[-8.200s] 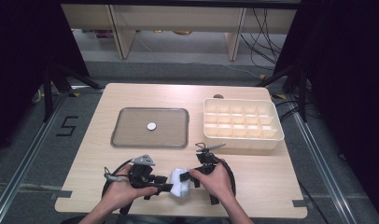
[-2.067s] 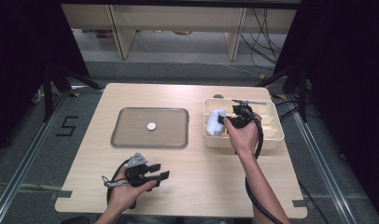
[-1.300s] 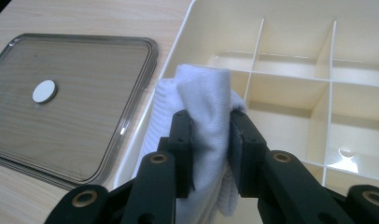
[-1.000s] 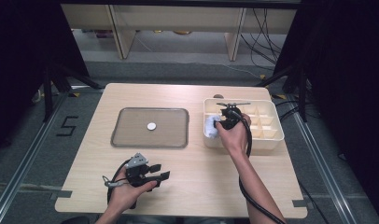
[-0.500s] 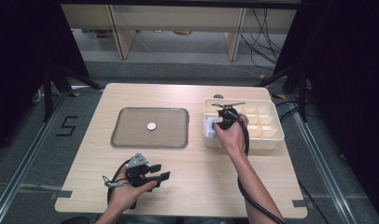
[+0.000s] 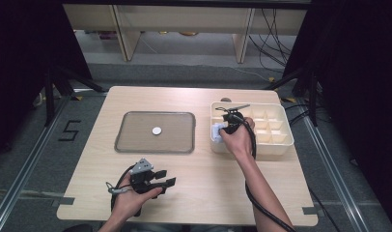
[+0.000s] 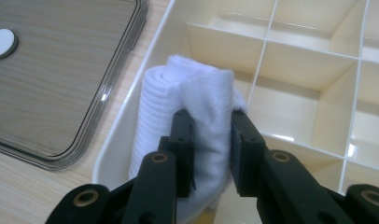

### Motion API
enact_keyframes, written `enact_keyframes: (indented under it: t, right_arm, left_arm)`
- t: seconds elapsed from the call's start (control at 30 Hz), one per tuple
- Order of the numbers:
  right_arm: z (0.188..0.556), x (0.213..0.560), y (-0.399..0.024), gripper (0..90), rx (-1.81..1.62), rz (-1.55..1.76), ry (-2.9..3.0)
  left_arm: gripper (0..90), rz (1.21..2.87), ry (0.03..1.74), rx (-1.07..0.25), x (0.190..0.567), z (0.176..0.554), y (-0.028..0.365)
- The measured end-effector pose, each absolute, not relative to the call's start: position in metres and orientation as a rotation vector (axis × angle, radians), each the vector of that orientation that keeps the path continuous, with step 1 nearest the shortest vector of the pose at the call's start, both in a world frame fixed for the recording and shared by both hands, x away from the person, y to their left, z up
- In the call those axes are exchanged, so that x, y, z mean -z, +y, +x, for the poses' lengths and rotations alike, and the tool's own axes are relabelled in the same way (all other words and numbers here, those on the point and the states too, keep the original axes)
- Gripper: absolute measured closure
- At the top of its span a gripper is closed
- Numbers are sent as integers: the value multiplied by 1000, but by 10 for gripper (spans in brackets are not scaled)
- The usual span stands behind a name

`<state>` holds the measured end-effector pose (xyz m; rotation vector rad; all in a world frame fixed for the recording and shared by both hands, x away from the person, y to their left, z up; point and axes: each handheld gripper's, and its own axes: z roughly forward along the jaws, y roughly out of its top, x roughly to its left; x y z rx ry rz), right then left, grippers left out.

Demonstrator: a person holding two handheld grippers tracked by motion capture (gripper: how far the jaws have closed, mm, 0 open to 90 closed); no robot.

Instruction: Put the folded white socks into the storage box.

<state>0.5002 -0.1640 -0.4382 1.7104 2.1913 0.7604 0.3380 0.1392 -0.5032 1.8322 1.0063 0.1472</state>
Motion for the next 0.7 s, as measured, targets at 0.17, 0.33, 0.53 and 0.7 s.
enact_keyframes:
  t: [0.17,0.33,0.53,0.7]
  right_arm:
    - [499,439,-162,742,-749,1747,2197]
    - [500,443,-166,743,-751,1733,2217]
    - [499,444,-167,741,-766,1743,2213]
    - [499,444,-165,741,-725,1761,2229]
  left_arm:
    - [459,1834,1006,-144,503,338,138]
    - [459,1836,1007,-150,503,338,139]
    - [459,1831,1005,-143,503,338,138]
    - [459,1832,1005,-144,503,338,138]
